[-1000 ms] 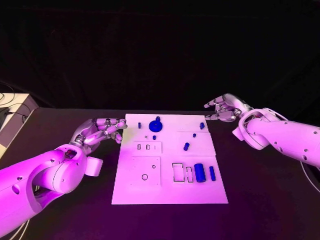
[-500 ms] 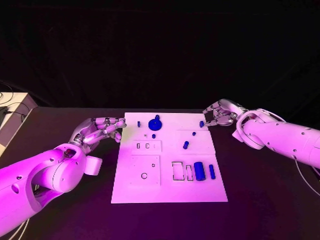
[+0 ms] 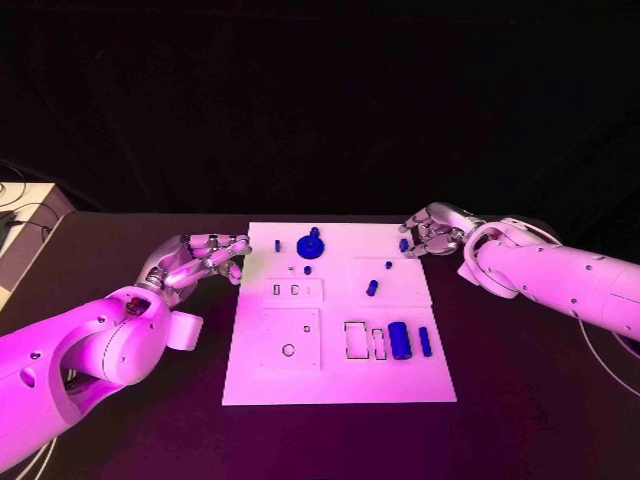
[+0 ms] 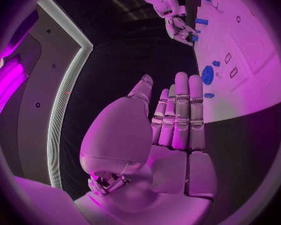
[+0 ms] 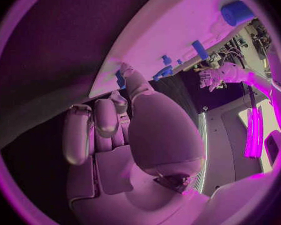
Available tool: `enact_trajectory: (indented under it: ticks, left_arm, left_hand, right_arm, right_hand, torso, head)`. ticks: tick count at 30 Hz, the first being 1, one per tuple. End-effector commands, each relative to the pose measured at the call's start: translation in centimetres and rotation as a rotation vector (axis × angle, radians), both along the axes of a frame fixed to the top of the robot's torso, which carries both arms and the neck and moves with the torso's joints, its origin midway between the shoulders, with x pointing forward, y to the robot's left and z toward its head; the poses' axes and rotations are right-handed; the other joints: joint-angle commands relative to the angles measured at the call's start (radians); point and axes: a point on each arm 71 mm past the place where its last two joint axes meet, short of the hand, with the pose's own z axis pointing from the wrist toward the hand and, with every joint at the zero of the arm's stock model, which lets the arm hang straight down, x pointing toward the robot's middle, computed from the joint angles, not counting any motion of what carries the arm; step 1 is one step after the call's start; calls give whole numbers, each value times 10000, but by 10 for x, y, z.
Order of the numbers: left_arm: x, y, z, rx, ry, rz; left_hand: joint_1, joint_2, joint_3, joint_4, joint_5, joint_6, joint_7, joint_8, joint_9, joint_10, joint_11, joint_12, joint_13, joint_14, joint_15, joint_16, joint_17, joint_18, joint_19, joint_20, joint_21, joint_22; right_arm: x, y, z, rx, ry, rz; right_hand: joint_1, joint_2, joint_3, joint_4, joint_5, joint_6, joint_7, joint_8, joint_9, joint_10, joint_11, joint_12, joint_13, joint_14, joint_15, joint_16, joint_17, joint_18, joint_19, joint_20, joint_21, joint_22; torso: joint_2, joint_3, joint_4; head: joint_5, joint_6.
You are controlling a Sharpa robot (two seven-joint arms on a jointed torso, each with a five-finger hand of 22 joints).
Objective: Assemble the parts on the task board
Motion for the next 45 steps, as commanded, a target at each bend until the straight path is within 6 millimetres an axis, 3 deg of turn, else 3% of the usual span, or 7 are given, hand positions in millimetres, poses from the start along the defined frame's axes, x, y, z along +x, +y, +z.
enact_trajectory:
  ticks: [1, 9, 19, 28, 35, 45]
  left_arm:
    - [-1, -2, 1, -50, -113, -166]
    - [-1, -1, 1, -28, -102, -134]
    - [-1, 0, 1, -10, -86, -113]
    - [-1, 1, 1, 3, -76, -97]
    - [-1, 1, 1, 11, -66, -90]
    - [0, 1, 1, 13, -64, -81]
  left_hand:
    - [43, -23, -33, -33, -31, 1, 45, -6, -7, -34, -10, 0, 6, -47, 24, -24, -9, 181, -40, -28, -48, -16]
    - [40, -13, -32, -35, -31, -3, 50, -6, -7, -55, -4, -1, 6, -50, 27, -15, -10, 184, -40, -25, -42, -21]
    - [40, -13, -32, -35, -31, -3, 50, -6, -7, -55, -4, -1, 6, -50, 27, -15, -10, 184, -40, -25, -42, -21]
    - [31, -7, -32, -29, -34, -15, 58, -7, -7, -73, 1, -1, 6, -49, 30, -11, -12, 188, -39, -22, -40, -26]
    - [33, -10, -33, -32, -34, -29, 67, -7, -7, -94, 9, -2, 6, -52, 34, -10, -15, 191, -38, -20, -38, -30]
    - [33, -10, -33, -32, -34, -29, 67, -7, -7, -94, 9, -2, 6, -52, 34, -10, -15, 191, -38, -20, -38, -30]
  right_arm:
    - [0, 2, -4, -200, 315, 171]
    - [-1, 3, -6, -195, 420, 172]
    - [-1, 5, -7, -93, 585, 250]
    - [-1, 4, -8, -111, 667, 178]
    - [-1, 5, -6, -18, 399, 74]
    - [-5, 13, 1, 559, -114, -259]
  right_hand:
    - [-24, 181, -19, -40, 63, 154, 5, 0, 9, 102, -19, 57, 27, 12, 13, -36, 21, -76, 875, 52, 76, 2115]
    - [-270, 480, 170, -162, 186, 607, -123, 10, -6, 229, -118, 136, 135, 29, -60, -51, 40, -91, 880, -19, 94, 2119]
    - [-659, 1015, 630, -285, 342, 1095, -289, 20, -12, 338, -238, 156, 294, 47, -164, -83, 54, -120, 884, -127, 111, 2123]
    - [-772, 1171, 827, -356, 472, 1263, -349, 39, -2, 372, -280, 160, 377, 52, -195, -87, 69, -128, 884, -163, 119, 2124]
    - [-744, 1472, 925, -358, 446, 1731, -589, 247, 67, 483, -432, 200, 440, 60, -295, -64, 125, -154, 890, -231, 187, 2143]
    - [-688, 1527, 921, -465, 469, 1767, -590, 276, 55, 529, -442, 171, 488, 76, -314, -50, 181, -176, 894, -282, 223, 2151]
  torso:
    - [2, -8, -2]
    - [-2, -13, -9]
    - [4, -23, -14]
    - [1, -25, -19]
    - [-4, -33, -5]
    - [-23, -41, -13]
  head:
    - [1, -34]
    - [17, -60]
    - [14, -72]
    - [21, -84]
    - [44, -63]
    - [67, -70]
